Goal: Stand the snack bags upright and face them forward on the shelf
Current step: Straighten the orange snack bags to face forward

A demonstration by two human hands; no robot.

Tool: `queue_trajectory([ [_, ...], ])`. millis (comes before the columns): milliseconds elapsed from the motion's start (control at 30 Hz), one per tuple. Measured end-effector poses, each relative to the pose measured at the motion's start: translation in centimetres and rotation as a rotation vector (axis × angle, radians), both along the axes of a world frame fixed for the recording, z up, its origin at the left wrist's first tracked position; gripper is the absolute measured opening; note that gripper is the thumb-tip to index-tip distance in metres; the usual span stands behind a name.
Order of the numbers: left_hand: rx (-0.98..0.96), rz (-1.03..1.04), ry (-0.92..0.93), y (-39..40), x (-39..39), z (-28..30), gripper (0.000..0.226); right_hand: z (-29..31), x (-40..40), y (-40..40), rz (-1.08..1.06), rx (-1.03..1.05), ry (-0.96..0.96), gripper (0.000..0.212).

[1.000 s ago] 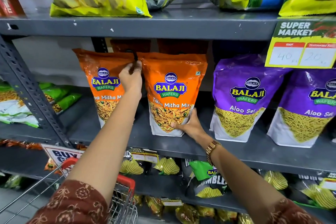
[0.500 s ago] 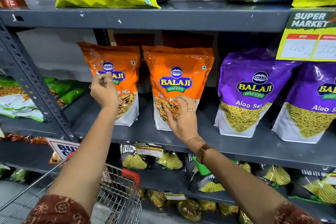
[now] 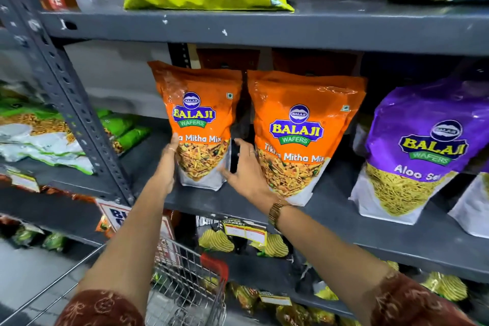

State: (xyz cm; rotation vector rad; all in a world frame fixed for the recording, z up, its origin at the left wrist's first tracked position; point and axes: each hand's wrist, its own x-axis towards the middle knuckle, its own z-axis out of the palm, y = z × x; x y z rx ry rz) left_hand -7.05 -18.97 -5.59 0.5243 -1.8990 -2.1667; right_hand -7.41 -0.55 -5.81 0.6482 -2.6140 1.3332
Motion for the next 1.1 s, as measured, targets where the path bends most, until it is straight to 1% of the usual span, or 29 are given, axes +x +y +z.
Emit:
queue_trajectory([
  [67,0.008,-0.100,0.016,0.2,-0.1,-1.1,0.040,-0.7,-0.6,-0.9,0.025,-0.016,-0.254,0.095],
  [100,0.004,-0.123,0.015,0.1,-0.1,-1.5,0.040,-1.1,-1.0,-1.3,0.040,-0.038,-0.366,0.099],
  [133,0.004,-0.127,0.012,0.1,-0.1,-1.7,0.040,-1.4,-1.4,-1.7,0.057,-0.045,-0.445,0.096],
  [200,-0.013,-0.118,-0.016,-0.3,-0.2,-2.1,0.040,-2.0,-1.8,-2.3,0.096,-0.007,-0.483,0.077],
  [267,-0.040,-0.112,-0.038,-1.0,-0.3,-2.4,0.042,-2.3,-1.9,-2.9,0.107,-0.002,-0.462,0.063],
  [400,-0.015,-0.083,0.004,-1.4,-0.5,-2.9,0.041,-2.6,-1.8,-3.3,0.135,0.007,-0.435,0.056],
  [467,-0.026,-0.092,0.027,-1.3,-0.3,-2.8,0.052,-2.7,-1.9,-3.5,0.130,0.008,-0.429,0.057],
  [567,-0.022,-0.076,0.029,-1.7,-0.3,-3.5,0.077,-3.1,-1.9,-3.7,0.127,-0.005,-0.426,0.060],
  [633,-0.017,-0.063,0.028,-1.9,-0.3,-4.0,0.084,-3.3,-2.0,-3.8,0.119,-0.017,-0.435,0.062],
  [700,-0.013,-0.071,0.024,-2.0,-0.4,-4.1,0.083,-3.3,-2.1,-3.7,0.112,-0.010,-0.452,0.067],
  [733,-0.010,-0.071,0.019,-1.6,-0.2,-3.6,0.077,-3.1,-2.0,-3.7,0.113,-0.007,-0.468,0.069],
  [800,-0.007,-0.077,0.022,-1.2,0.0,-3.2,0.057,-2.9,-2.0,-3.4,0.127,-0.005,-0.508,0.071],
  [833,-0.010,-0.073,0.022,-1.0,0.2,-3.1,0.051,-2.9,-2.0,-3.2,0.135,-0.008,-0.519,0.070],
  [867,-0.022,-0.055,0.007,-1.2,0.4,-3.1,0.052,-2.7,-1.8,-3.0,0.142,-0.014,-0.523,0.069],
  [900,-0.026,-0.032,0.012,-1.3,0.4,-3.2,0.057,-2.8,-1.9,-2.9,0.147,-0.035,-0.503,0.070],
  [967,-0.040,0.100,-0.003,-1.5,0.6,-3.5,0.074,-2.7,-1.5,-2.5,0.126,-0.052,-0.434,0.073],
  [1000,-0.059,0.204,-0.001,-1.3,0.9,-3.3,0.073,-2.3,-1.2,-2.2,0.092,-0.044,-0.378,0.069],
  [1033,-0.077,0.301,0.032,-1.0,1.1,-3.1,0.065,-2.4,-1.0,-1.9,0.051,-0.052,-0.295,0.062],
  [1100,-0.191,0.470,0.131,0.2,1.9,-2.2,0.049,-2.0,0.2,-1.0,-0.023,-0.090,-0.093,0.042],
])
